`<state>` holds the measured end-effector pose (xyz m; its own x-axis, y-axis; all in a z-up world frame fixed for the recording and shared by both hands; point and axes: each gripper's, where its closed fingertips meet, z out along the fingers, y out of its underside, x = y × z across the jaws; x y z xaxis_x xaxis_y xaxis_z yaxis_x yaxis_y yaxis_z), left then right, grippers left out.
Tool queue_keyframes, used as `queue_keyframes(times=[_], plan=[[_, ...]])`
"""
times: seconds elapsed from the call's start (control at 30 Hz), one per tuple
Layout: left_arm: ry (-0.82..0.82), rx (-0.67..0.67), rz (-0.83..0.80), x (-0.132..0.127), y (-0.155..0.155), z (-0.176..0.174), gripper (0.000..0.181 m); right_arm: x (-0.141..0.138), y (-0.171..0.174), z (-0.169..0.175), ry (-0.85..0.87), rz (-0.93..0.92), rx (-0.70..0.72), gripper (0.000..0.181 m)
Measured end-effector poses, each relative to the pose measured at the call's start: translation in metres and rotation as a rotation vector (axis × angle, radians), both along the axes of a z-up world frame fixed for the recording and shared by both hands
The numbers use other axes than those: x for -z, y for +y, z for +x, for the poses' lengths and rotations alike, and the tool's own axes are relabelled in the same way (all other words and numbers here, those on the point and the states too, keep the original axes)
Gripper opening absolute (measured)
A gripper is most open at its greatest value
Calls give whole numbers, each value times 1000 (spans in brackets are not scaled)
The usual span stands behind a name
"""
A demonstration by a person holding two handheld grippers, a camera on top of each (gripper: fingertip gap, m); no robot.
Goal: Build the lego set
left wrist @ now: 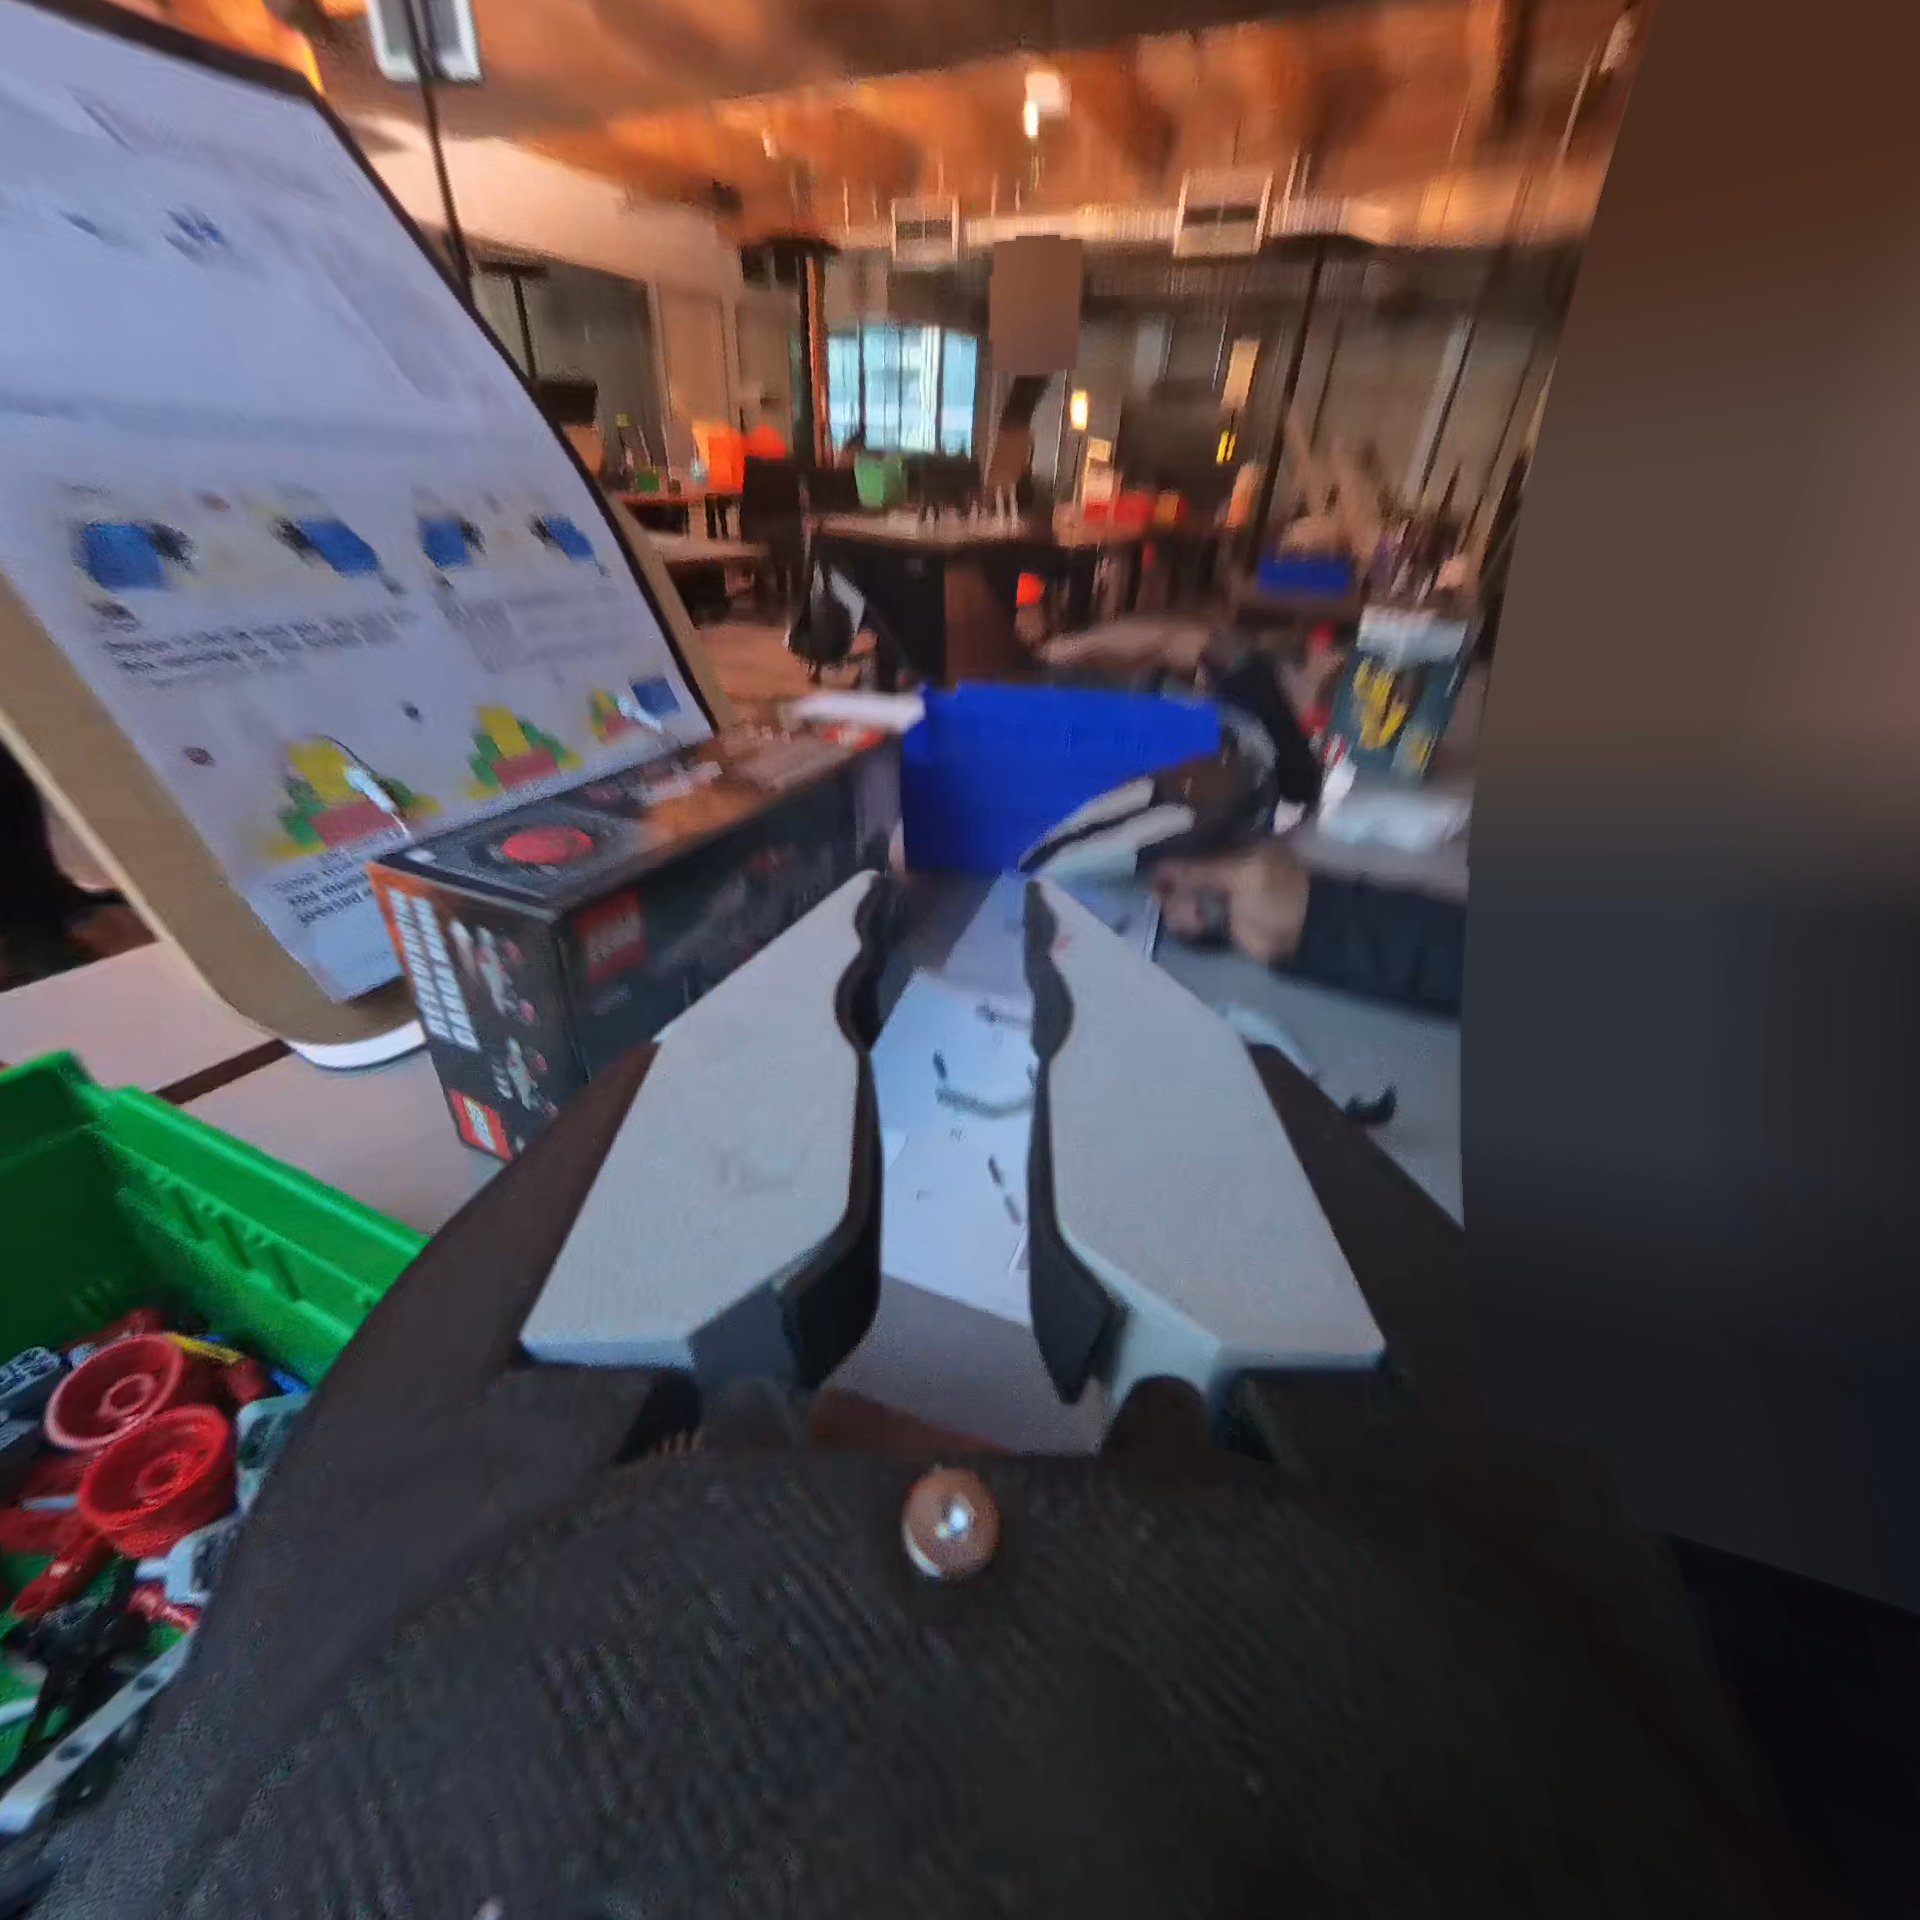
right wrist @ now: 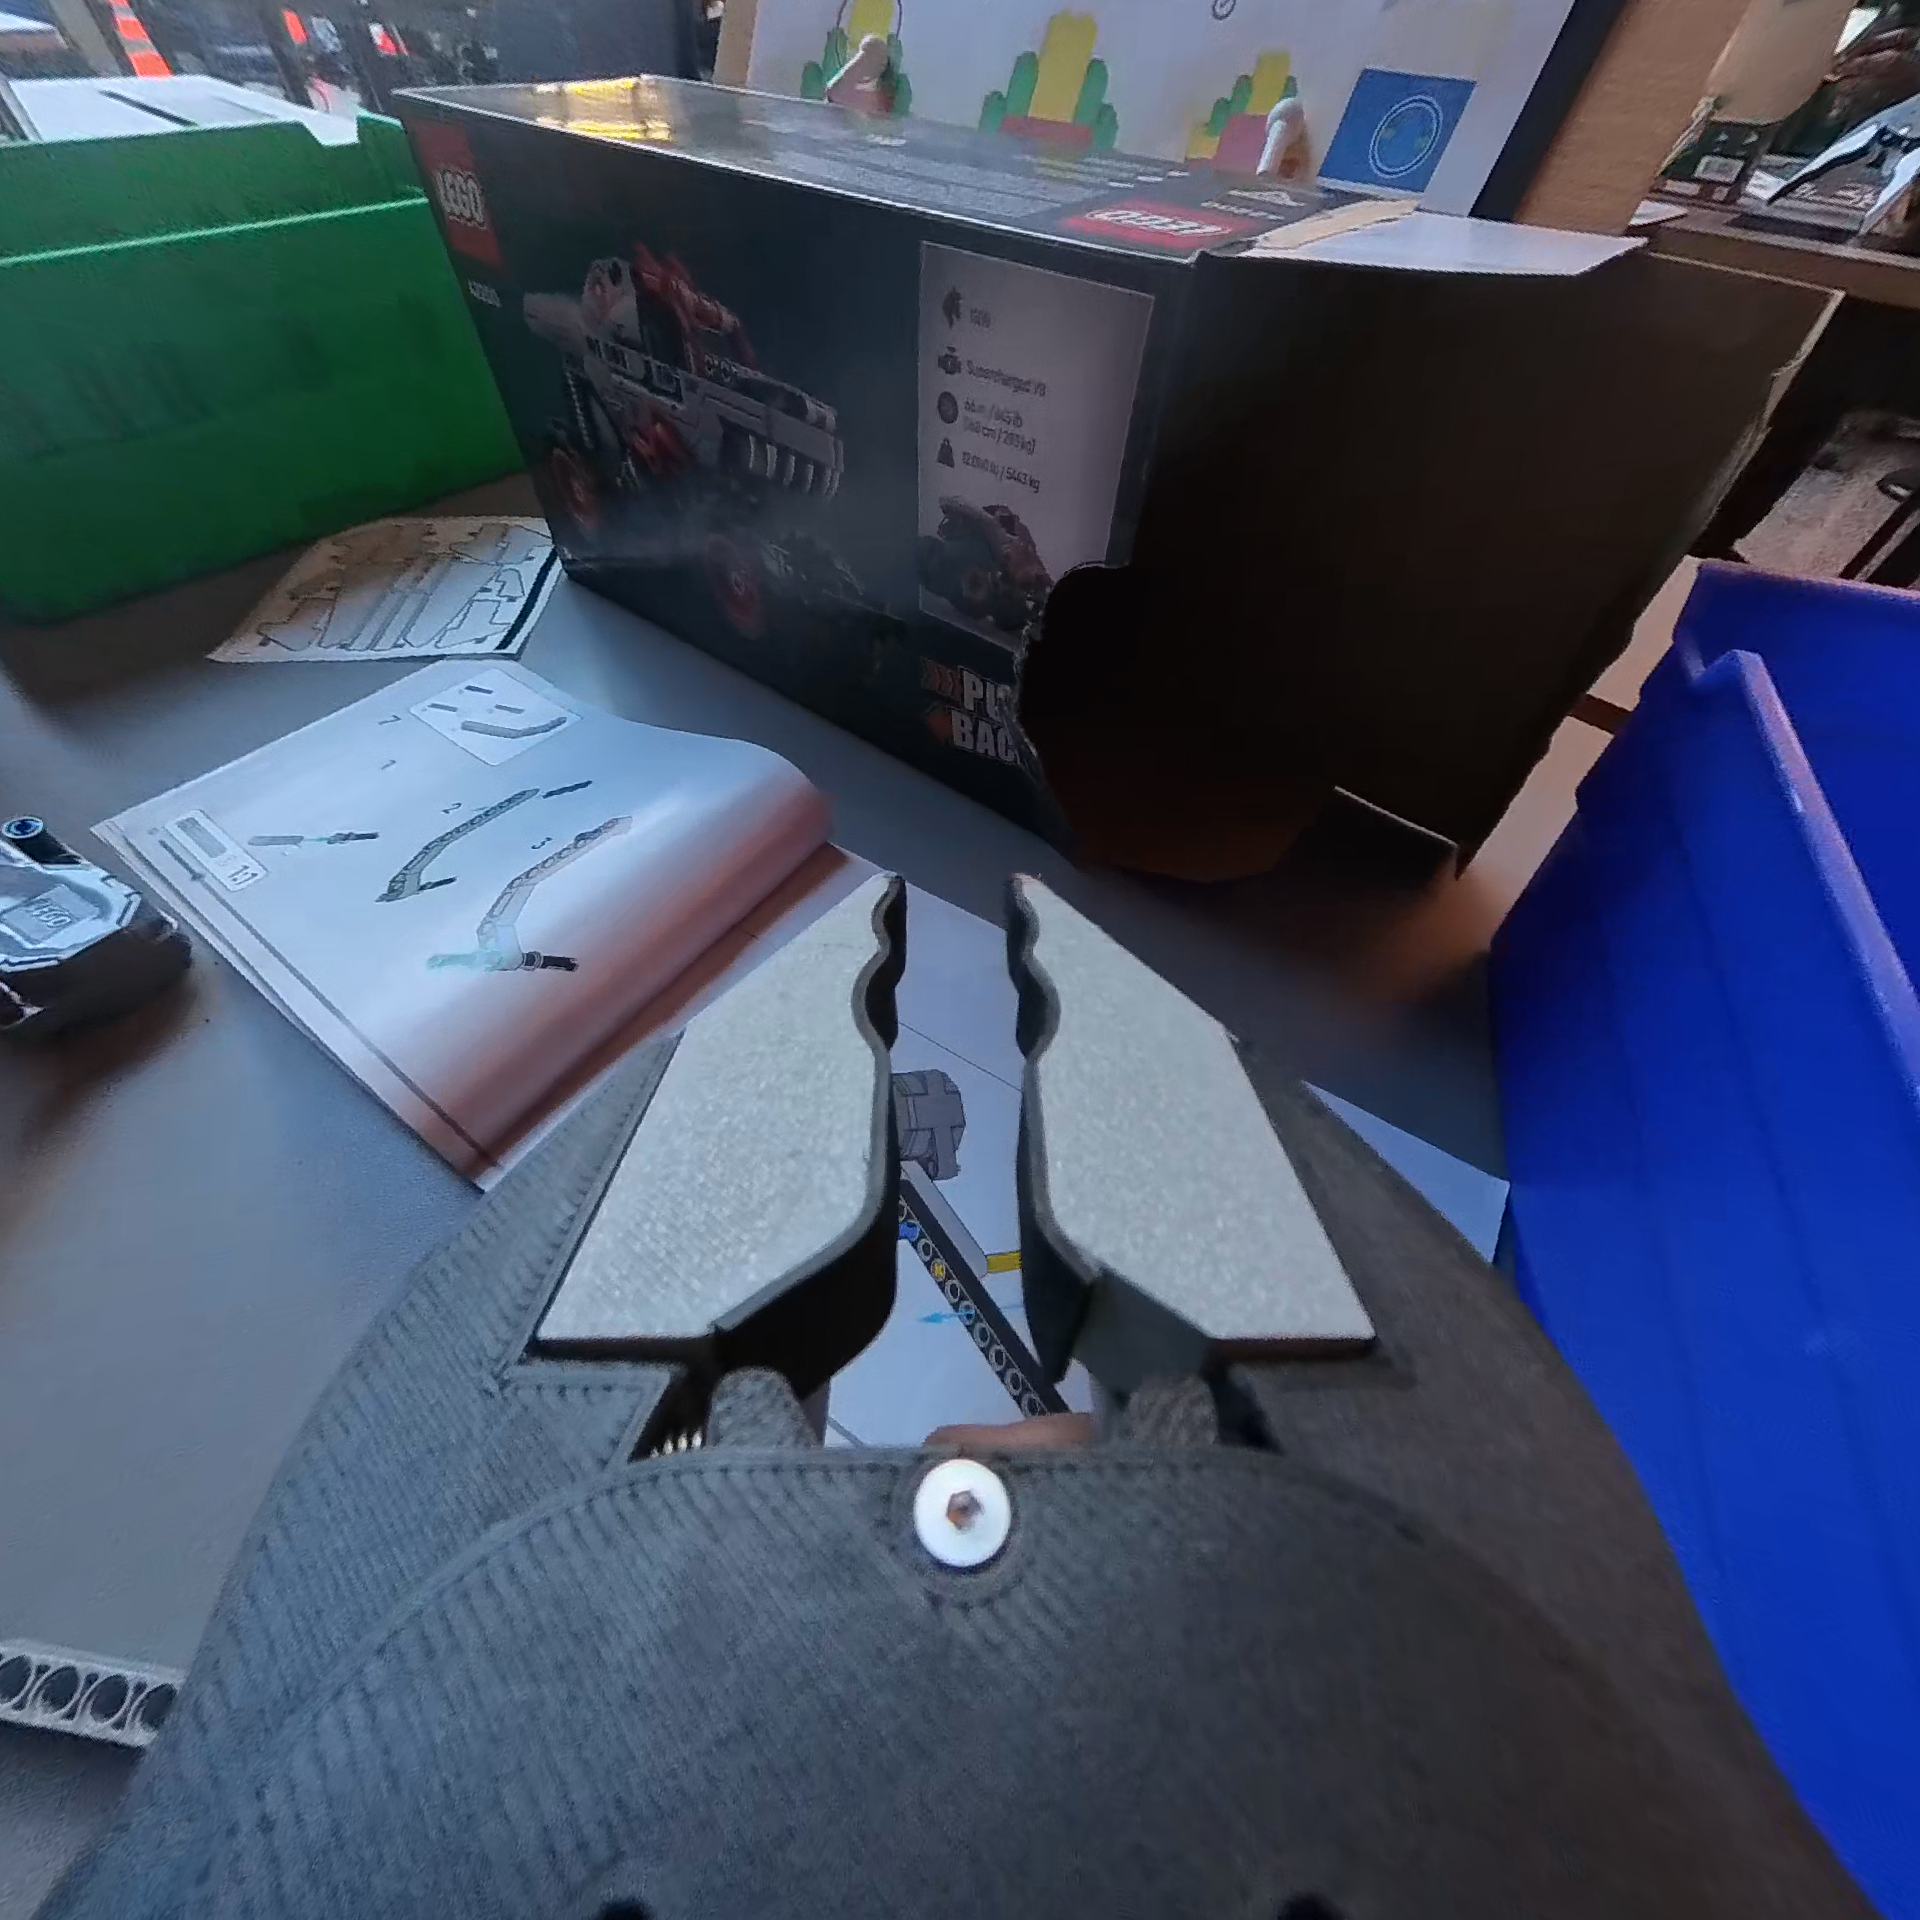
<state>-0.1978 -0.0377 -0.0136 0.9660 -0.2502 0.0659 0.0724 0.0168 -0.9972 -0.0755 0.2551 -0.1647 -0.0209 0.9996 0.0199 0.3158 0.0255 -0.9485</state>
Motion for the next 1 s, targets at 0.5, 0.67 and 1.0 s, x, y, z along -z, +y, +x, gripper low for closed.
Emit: queue_keyframes(times=[0.5, 0.67, 1.0], plan=[[339, -293, -936, 119, 16, -188, 48, 7, 4, -1, -47, 58, 46, 20], [384, -311, -986, 138, 20, -212, 46, 11, 6, -2, -73, 91, 55, 20], [509, -358, -1275, 198, 6, -227, 41, 10, 8, -2, -63, 80, 56, 20]])
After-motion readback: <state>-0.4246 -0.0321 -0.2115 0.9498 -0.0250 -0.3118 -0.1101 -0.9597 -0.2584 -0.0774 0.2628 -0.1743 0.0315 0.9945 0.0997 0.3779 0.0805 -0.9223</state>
